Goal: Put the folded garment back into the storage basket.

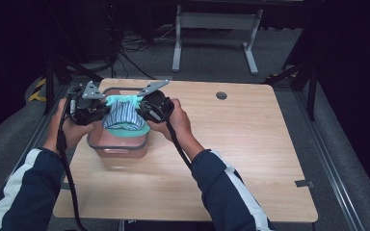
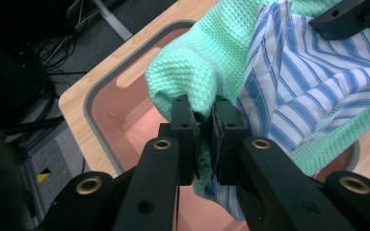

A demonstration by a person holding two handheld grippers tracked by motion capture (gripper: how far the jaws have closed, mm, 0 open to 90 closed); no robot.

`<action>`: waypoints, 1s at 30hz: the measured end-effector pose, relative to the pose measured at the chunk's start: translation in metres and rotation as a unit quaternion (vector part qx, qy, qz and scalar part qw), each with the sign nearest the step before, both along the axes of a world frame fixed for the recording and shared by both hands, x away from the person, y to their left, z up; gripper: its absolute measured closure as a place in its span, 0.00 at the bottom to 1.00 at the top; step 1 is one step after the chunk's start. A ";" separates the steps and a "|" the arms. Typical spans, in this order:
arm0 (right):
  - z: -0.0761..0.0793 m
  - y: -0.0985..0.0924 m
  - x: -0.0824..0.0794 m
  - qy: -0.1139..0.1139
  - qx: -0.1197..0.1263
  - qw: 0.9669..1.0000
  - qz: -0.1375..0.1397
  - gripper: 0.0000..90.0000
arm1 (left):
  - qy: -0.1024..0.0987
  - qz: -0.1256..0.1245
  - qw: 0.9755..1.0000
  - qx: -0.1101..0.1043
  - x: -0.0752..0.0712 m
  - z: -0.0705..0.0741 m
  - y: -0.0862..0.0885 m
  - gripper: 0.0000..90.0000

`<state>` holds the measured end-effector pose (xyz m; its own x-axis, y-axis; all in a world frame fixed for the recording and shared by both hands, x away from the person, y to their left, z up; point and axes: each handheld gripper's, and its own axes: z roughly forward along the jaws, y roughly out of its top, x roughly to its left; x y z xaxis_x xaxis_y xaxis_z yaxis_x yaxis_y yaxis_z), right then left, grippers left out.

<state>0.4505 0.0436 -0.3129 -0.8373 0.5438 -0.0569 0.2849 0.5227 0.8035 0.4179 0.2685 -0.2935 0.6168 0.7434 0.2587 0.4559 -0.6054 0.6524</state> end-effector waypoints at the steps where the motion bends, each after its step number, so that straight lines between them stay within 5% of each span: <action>1: -0.001 0.002 0.001 0.002 -0.001 1.000 0.001 0.89 | 0.003 0.000 1.000 0.005 0.000 0.000 0.001 0.91; 30: -0.031 0.031 0.012 0.032 -0.012 0.999 0.003 0.89 | 0.021 0.020 0.999 0.015 0.011 -0.024 0.017 0.91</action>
